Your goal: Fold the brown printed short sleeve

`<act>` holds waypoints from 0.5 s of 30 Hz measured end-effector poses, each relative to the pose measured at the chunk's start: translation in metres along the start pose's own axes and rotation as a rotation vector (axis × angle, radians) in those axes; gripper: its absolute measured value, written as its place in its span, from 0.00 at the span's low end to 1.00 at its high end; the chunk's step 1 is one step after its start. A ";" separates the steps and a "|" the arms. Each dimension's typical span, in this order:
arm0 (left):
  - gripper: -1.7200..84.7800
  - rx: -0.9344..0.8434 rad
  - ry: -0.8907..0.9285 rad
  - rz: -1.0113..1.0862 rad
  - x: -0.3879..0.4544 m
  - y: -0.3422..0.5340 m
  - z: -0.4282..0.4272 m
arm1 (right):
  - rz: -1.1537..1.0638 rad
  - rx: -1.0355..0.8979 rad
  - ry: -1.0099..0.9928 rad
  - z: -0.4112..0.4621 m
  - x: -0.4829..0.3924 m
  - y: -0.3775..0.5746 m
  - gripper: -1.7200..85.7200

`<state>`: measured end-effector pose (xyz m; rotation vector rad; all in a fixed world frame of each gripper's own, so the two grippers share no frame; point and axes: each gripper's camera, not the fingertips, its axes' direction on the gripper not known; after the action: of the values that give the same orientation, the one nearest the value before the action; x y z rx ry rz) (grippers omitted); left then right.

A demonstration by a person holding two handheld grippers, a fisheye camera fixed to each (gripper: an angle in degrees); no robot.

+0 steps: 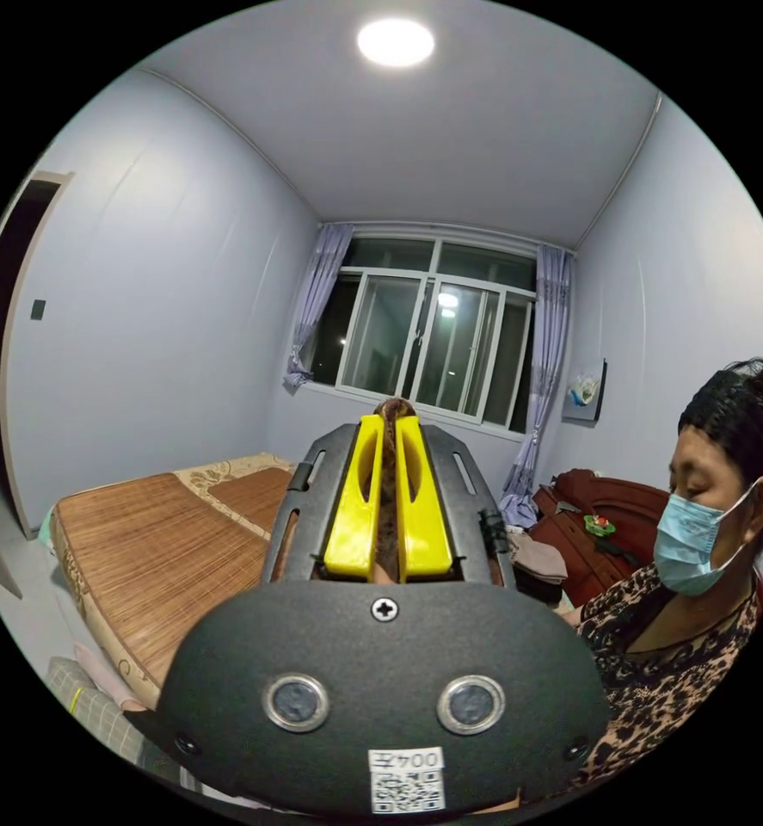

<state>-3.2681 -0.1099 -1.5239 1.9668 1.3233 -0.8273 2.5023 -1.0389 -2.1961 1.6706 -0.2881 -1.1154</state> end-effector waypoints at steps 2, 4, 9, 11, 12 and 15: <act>0.04 -0.003 -0.033 -0.011 -0.010 0.005 -0.005 | 0.057 0.040 0.033 -0.026 0.017 -0.014 0.06; 0.04 -0.012 -0.054 -0.021 -0.019 0.011 -0.007 | 0.103 0.073 0.046 -0.050 0.031 -0.027 0.06; 0.04 -0.036 -0.078 -0.046 -0.035 0.036 -0.011 | 0.144 0.184 0.093 -0.118 0.049 -0.061 0.06; 0.04 -0.043 -0.058 -0.049 -0.036 0.051 -0.014 | 0.121 0.247 0.133 -0.151 0.043 -0.074 0.06; 0.04 -0.044 -0.055 -0.045 -0.035 0.054 -0.016 | 0.112 0.265 0.141 -0.159 0.040 -0.077 0.06; 0.04 -0.049 -0.044 -0.008 -0.024 0.069 -0.024 | 0.079 0.349 0.154 -0.195 0.025 -0.087 0.05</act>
<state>-3.2068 -0.1257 -1.4803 1.8964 1.3148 -0.8299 2.6398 -0.8975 -2.2820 2.0227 -0.4657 -0.9080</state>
